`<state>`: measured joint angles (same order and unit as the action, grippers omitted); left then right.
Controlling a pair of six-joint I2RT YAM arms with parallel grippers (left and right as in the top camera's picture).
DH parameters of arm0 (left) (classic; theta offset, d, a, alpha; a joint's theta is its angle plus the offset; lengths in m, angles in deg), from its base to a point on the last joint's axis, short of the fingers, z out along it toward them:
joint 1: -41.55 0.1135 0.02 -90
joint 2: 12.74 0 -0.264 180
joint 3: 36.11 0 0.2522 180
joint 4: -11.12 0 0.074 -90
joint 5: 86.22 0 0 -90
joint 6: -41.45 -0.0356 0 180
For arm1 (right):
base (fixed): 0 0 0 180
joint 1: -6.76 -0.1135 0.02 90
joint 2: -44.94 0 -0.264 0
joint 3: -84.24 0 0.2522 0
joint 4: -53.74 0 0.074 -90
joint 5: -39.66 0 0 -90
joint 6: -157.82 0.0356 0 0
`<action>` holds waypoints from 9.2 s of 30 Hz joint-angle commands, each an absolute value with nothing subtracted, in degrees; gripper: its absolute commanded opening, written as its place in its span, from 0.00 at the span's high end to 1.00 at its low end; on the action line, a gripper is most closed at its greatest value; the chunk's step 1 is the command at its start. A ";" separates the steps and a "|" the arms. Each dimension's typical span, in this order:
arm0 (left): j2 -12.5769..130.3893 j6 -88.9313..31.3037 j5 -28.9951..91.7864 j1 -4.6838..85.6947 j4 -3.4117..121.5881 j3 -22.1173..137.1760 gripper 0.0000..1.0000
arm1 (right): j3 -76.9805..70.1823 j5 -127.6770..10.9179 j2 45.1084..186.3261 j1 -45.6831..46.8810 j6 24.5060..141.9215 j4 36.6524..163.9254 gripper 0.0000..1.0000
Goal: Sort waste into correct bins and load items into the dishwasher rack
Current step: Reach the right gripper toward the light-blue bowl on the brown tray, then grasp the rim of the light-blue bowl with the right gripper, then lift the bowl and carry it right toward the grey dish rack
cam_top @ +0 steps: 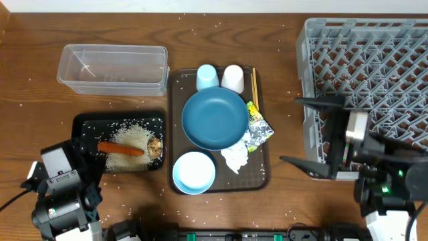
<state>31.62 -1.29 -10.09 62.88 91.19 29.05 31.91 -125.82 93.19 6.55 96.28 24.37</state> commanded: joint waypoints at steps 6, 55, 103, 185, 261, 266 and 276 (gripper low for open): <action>31.68 -2.03 -10.59 63.18 91.49 29.95 0.02 | 26.82 -120.95 101.00 3.30 115.06 24.67 0.01; 31.68 -2.03 -10.59 63.18 91.49 29.95 0.02 | -10.36 -68.75 143.14 -47.93 77.14 110.18 0.22; 31.68 -2.03 -10.59 63.18 91.49 29.95 0.02 | -10.34 -47.66 161.58 -64.83 86.23 109.11 0.57; 31.68 -2.03 -10.59 63.18 91.49 29.95 0.02 | -14.64 -45.82 163.73 -64.02 86.67 114.22 0.98; 31.68 -2.03 -10.59 63.18 91.49 29.95 0.02 | -17.99 -131.17 163.92 35.69 80.81 79.38 0.99; 31.68 -2.03 -10.59 63.18 91.49 29.95 0.02 | -17.97 -131.22 164.01 36.74 80.90 79.14 0.99; 31.68 -2.03 -10.59 63.18 91.49 29.95 0.02 | -17.90 -132.33 164.14 36.59 78.91 79.10 0.99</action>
